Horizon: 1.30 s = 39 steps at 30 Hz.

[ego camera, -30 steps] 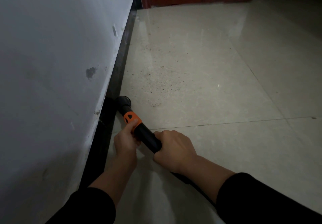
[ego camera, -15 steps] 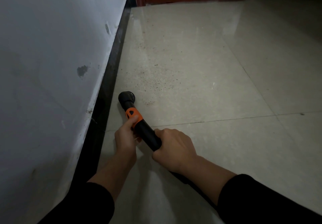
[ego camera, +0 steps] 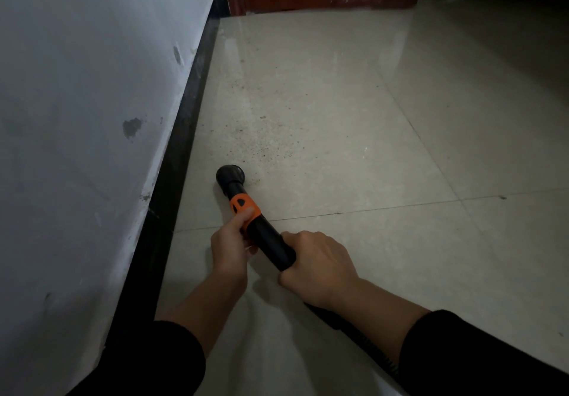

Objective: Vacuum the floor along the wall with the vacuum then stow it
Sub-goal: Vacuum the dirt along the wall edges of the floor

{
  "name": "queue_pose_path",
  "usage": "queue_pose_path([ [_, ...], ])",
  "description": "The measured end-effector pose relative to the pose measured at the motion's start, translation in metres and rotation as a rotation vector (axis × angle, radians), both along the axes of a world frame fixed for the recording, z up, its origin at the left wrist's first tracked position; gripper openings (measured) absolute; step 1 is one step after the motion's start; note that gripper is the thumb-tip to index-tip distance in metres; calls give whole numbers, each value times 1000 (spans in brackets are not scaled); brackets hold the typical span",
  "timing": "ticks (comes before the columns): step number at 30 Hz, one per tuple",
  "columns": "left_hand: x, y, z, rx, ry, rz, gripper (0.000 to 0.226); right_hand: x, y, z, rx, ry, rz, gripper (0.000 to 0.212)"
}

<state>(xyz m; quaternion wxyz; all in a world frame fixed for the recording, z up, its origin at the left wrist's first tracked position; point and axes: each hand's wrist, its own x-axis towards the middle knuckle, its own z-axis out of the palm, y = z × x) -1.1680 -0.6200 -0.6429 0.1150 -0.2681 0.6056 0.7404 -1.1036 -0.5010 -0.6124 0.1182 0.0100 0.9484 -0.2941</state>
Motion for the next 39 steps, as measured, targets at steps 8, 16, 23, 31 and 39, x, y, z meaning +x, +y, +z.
queue_pose_path([
  [8,7,17,6,24,-3,-16,7,8,16,5,-3,-7,-32,14],
  [16,10,37,8,50,-20,-31,9,13,32,8,19,-1,-75,16],
  [23,8,54,11,54,-15,-31,12,12,43,9,31,6,-122,18],
  [31,12,69,11,62,-24,-69,11,17,56,7,32,-4,-168,23],
  [39,19,85,13,131,-12,-95,13,24,72,9,50,-6,-208,22],
])
